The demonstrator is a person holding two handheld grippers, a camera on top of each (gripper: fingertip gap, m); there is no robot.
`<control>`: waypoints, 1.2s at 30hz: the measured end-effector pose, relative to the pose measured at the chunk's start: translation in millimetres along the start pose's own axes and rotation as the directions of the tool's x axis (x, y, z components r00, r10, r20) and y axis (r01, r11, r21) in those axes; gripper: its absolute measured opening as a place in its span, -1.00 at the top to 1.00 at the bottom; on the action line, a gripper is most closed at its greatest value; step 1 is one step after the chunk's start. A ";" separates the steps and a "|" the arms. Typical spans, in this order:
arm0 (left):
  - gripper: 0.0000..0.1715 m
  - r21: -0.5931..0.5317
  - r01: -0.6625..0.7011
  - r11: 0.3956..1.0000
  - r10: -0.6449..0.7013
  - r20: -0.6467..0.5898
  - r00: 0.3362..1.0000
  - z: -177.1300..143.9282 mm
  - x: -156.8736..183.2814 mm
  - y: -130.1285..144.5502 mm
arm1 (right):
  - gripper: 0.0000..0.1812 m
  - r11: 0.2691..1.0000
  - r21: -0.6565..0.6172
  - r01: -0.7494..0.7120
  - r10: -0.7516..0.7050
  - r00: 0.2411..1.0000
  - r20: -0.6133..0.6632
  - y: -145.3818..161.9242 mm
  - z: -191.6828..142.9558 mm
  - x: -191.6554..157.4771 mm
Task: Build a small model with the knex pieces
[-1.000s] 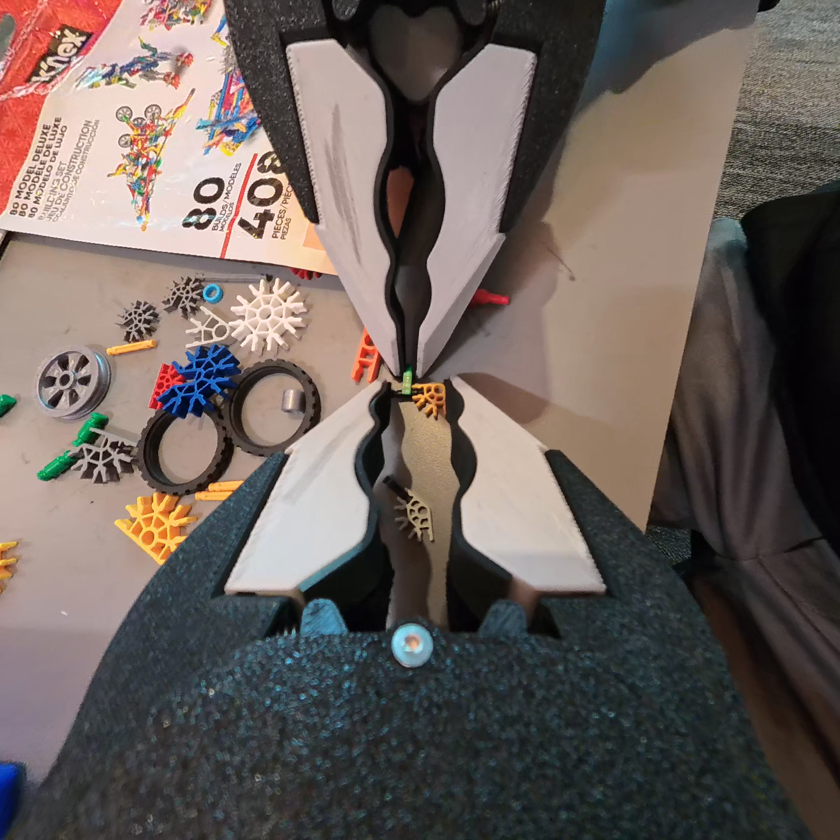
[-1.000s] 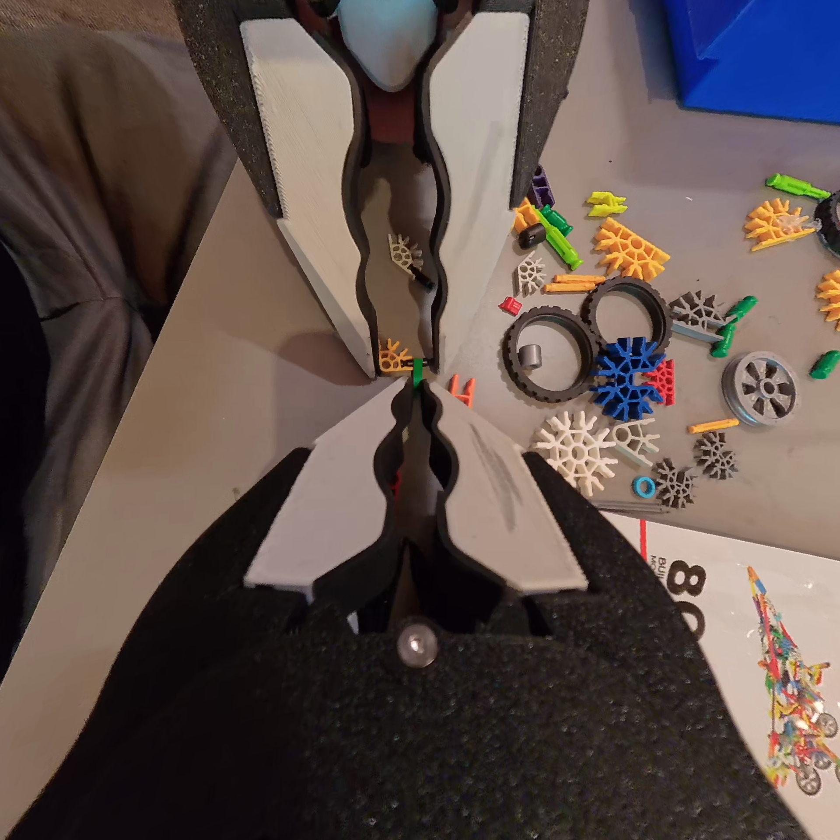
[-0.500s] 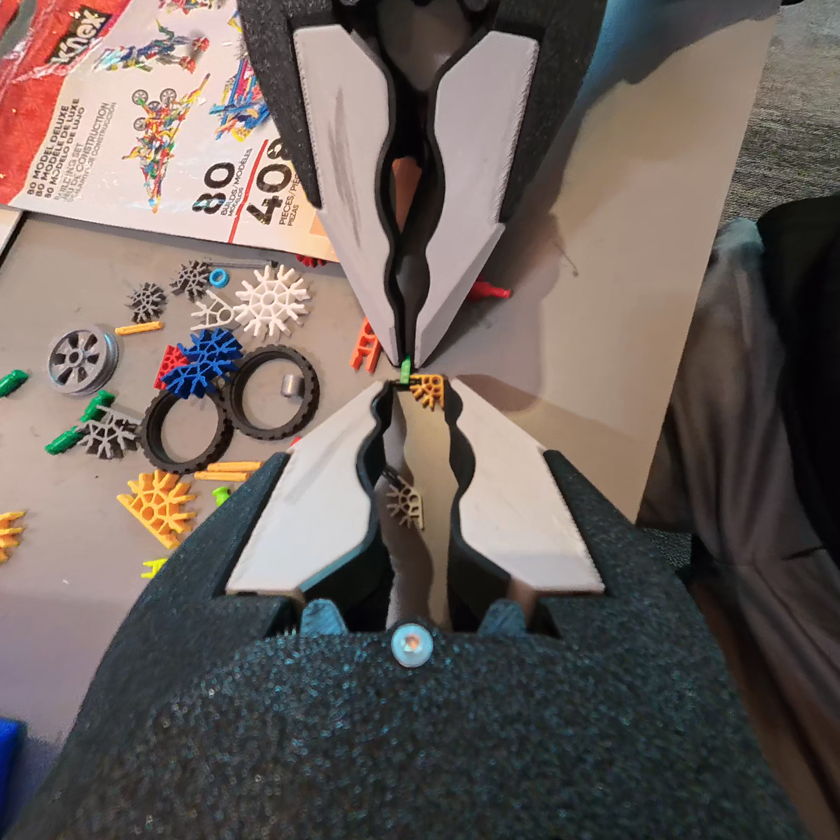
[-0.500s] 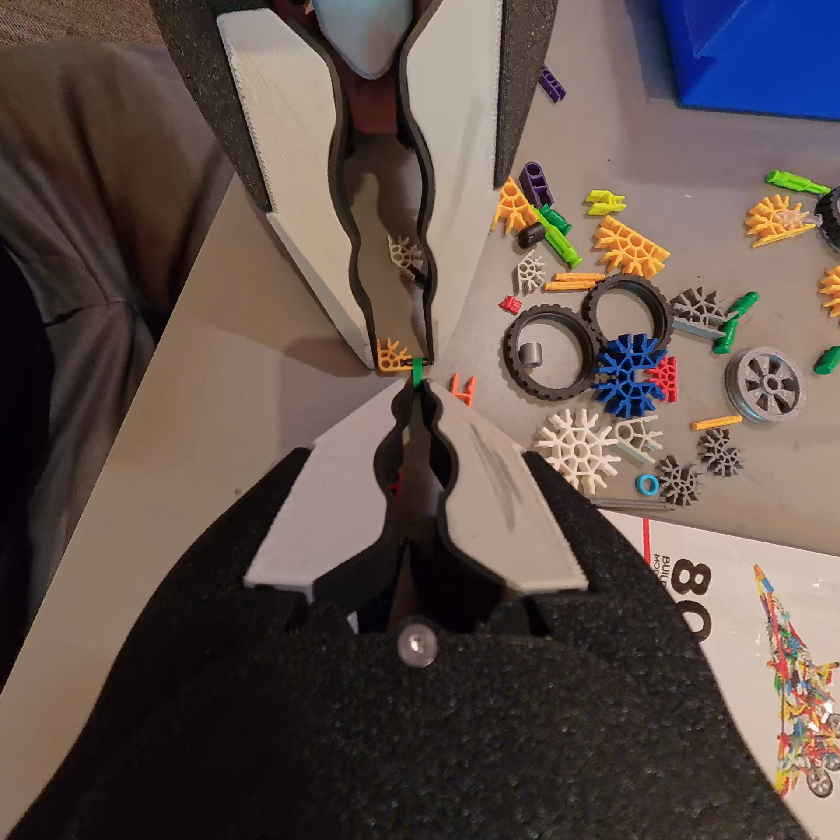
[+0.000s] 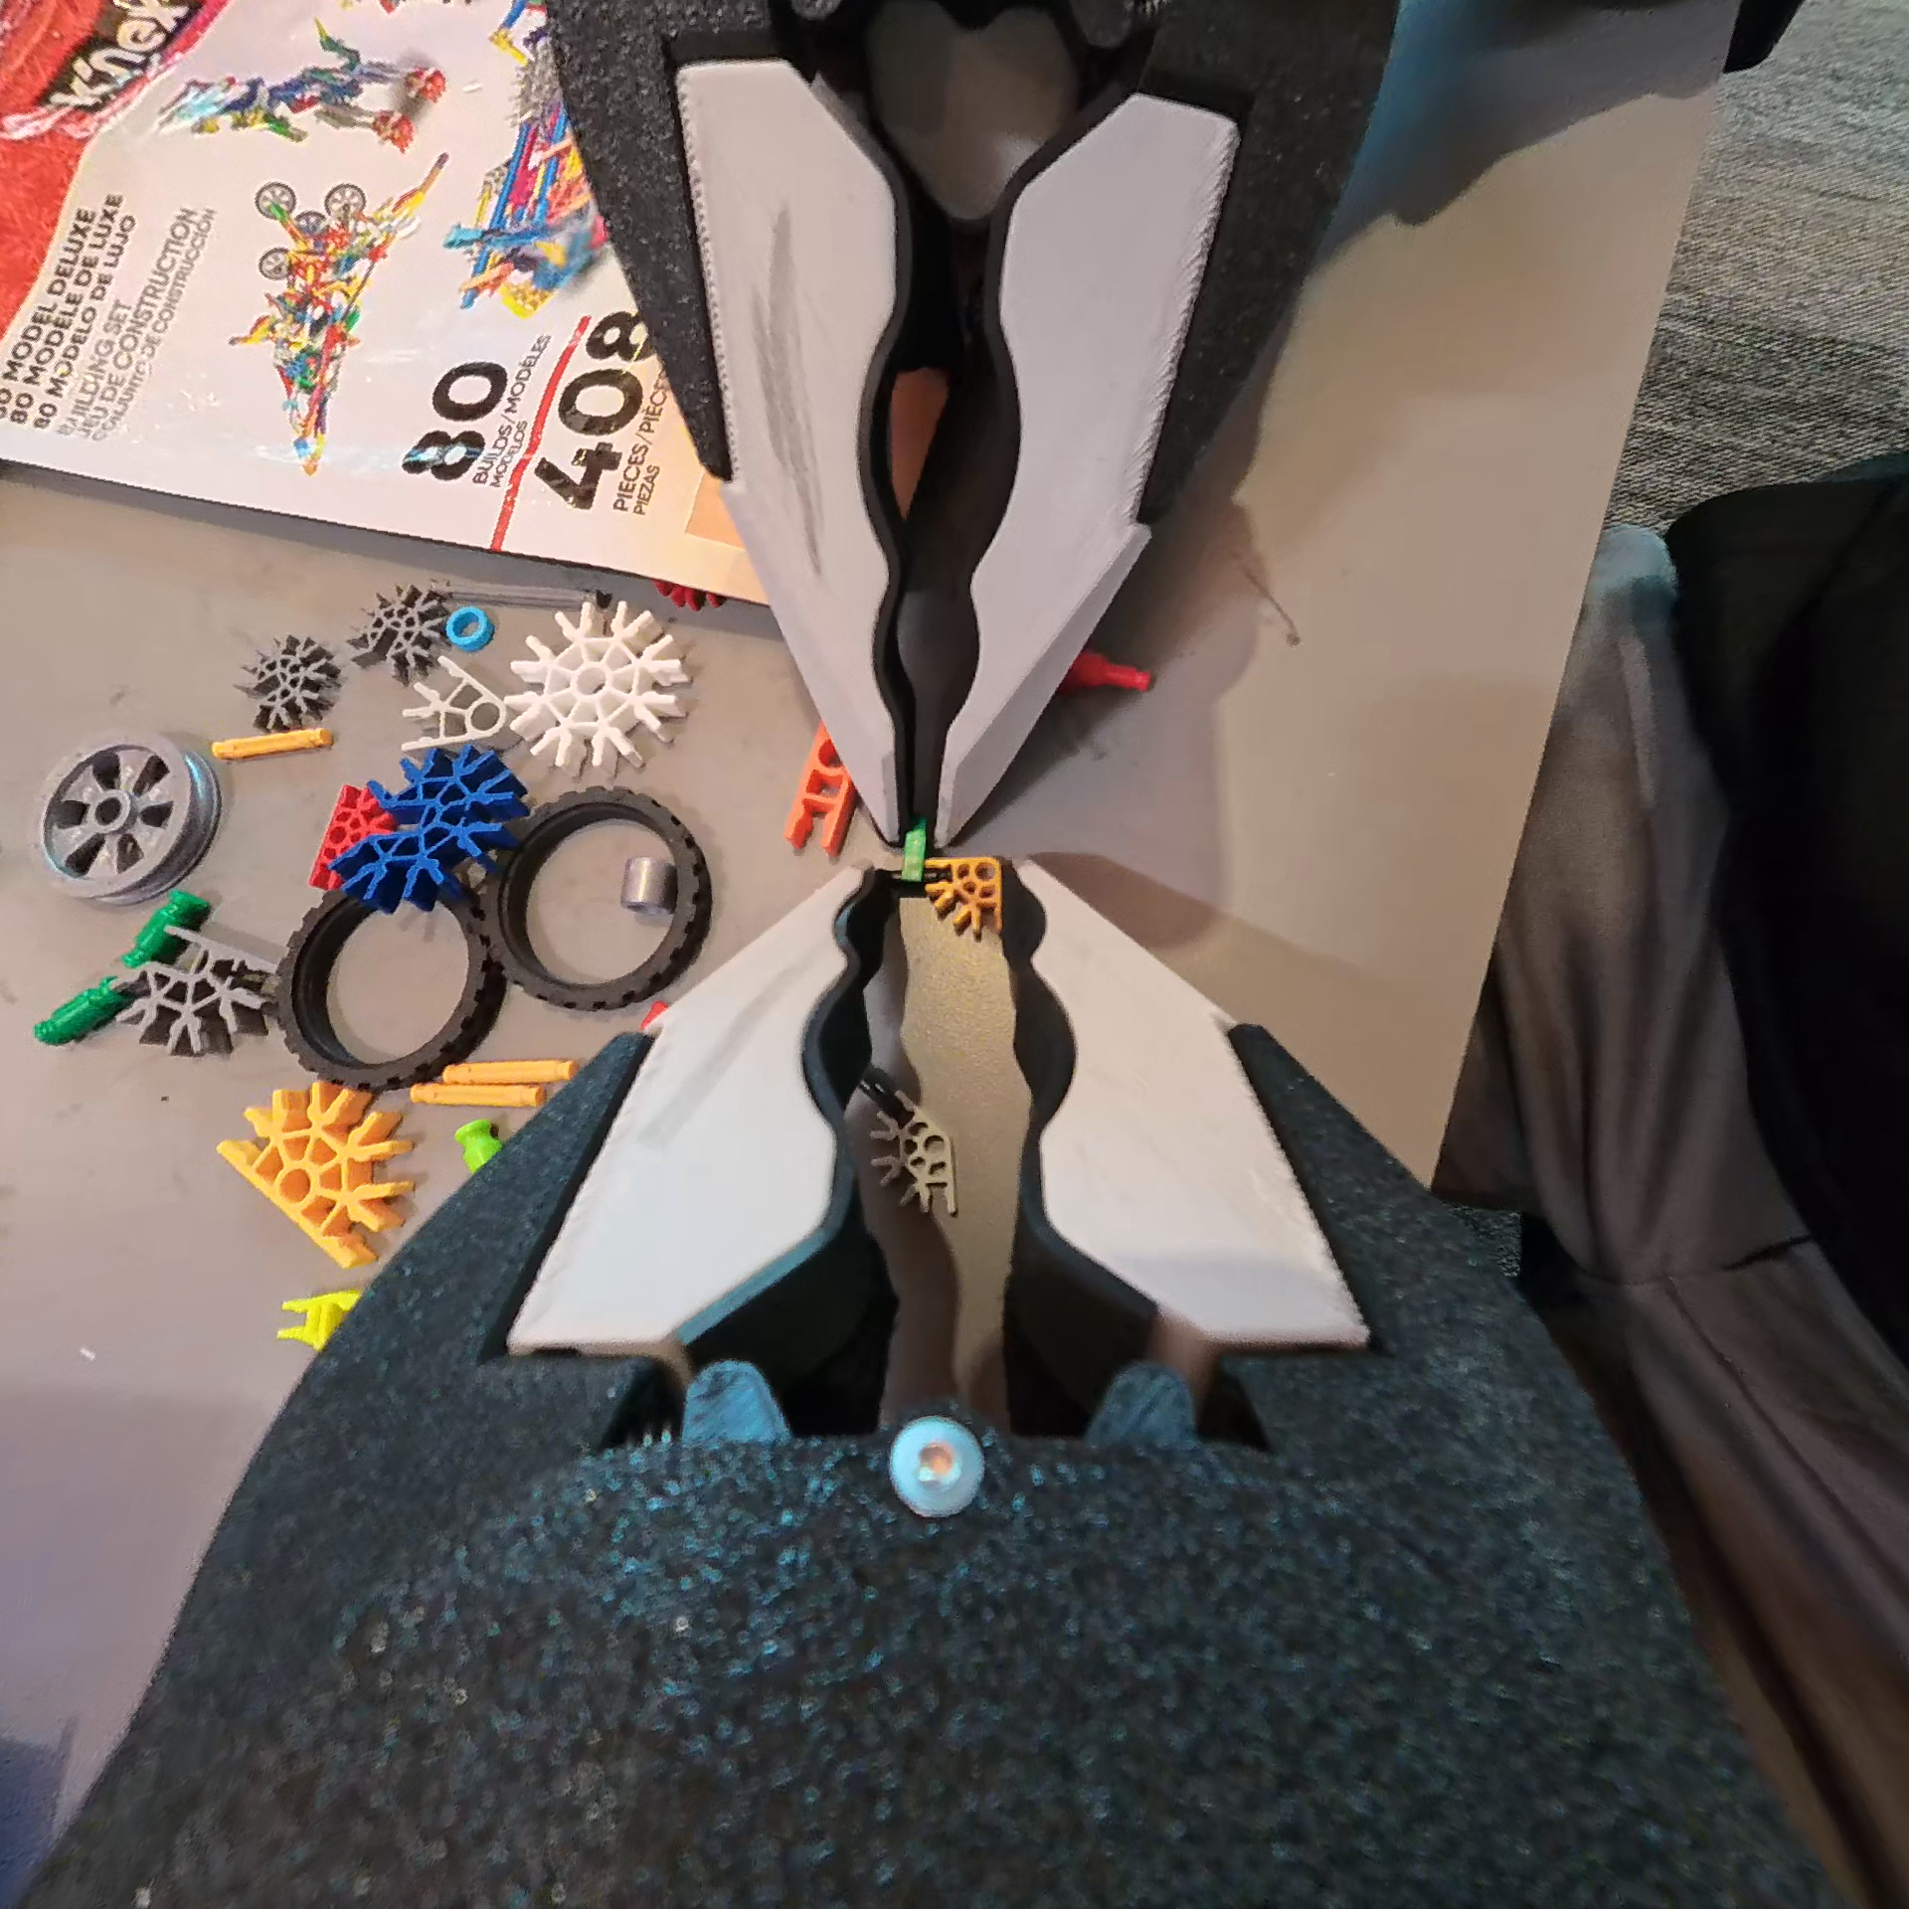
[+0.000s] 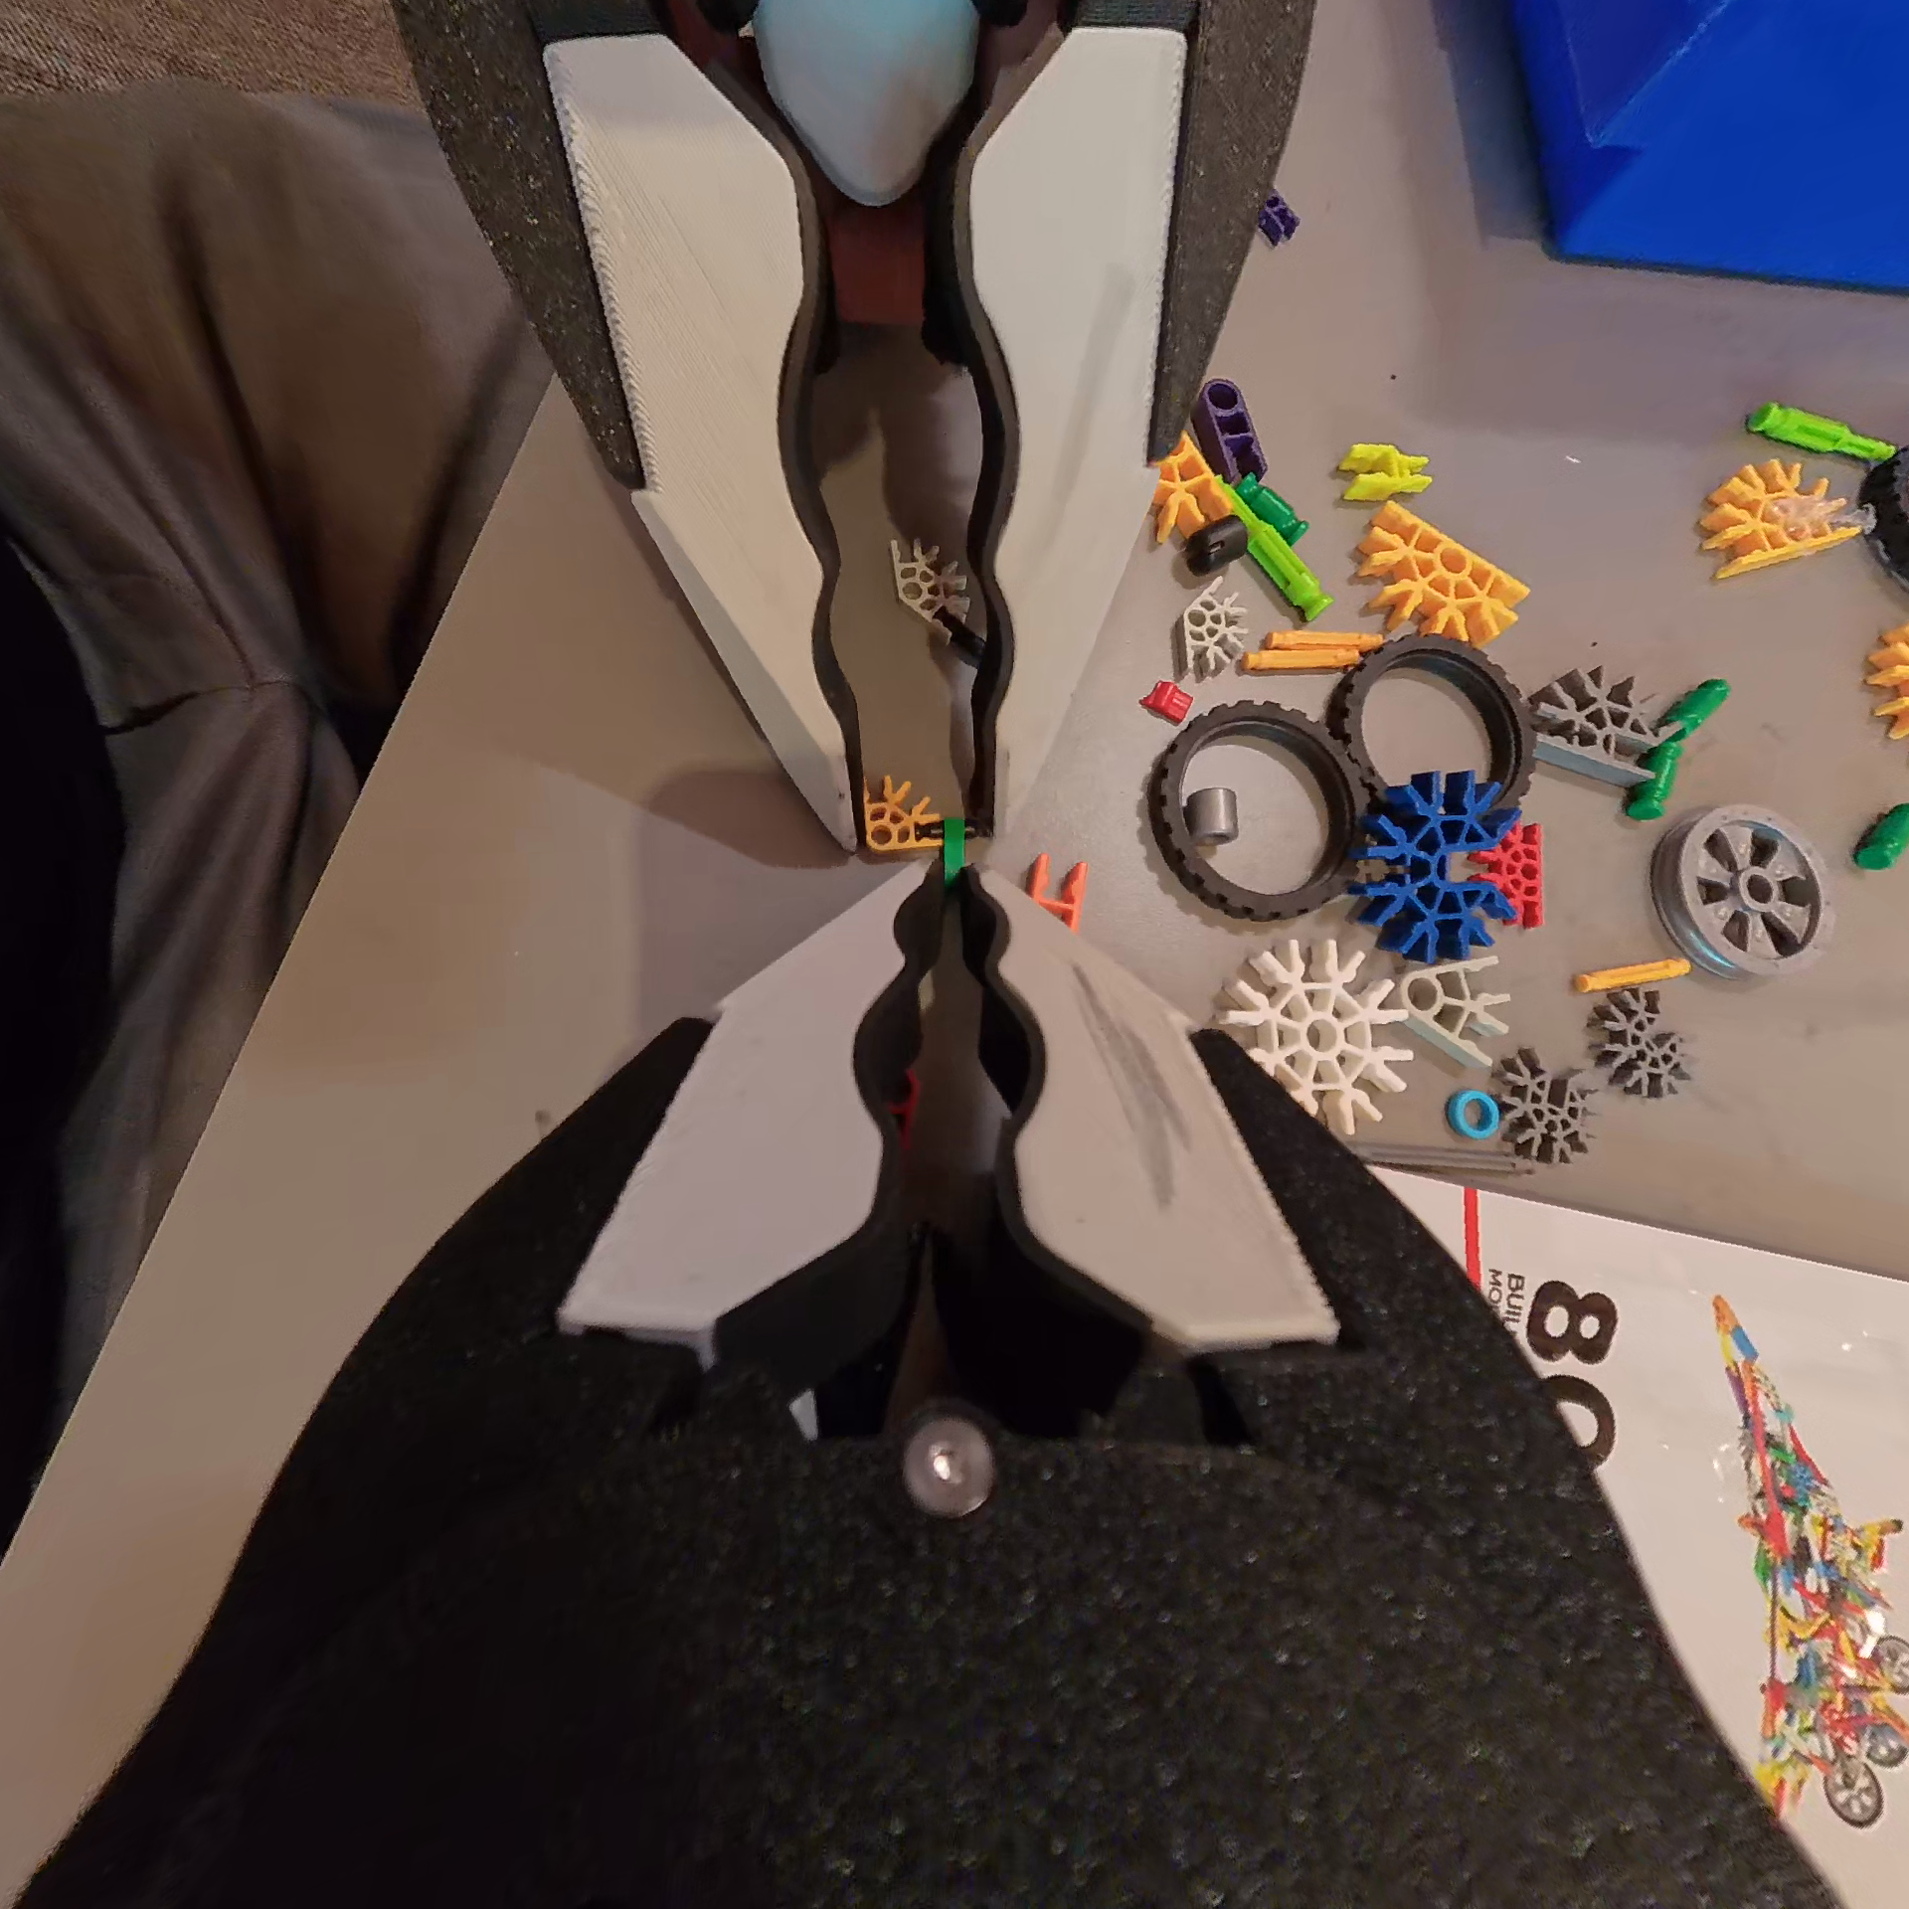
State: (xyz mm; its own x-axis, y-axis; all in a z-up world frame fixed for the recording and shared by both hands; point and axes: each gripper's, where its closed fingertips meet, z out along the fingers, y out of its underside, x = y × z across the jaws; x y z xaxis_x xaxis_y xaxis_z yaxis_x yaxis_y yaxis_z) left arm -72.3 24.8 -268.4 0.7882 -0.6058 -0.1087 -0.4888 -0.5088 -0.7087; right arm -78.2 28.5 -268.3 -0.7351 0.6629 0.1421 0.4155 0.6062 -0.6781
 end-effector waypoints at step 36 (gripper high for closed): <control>0.81 0.004 0.035 0.999 -0.035 0.023 0.999 -1.0 1.1 0.4 | 1.00 1.000 0.010 0.011 -0.011 1.000 0.006 -0.1 0.5 0.6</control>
State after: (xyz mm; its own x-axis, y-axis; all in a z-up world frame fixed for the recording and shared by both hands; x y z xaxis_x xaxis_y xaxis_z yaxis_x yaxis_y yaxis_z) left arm -72.0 23.4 -268.1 0.8132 -0.5732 -0.1004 -0.4597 -0.5269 -0.7149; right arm -79.0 28.6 -268.5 -0.7431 0.6533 0.1452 0.4022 0.6093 -0.6833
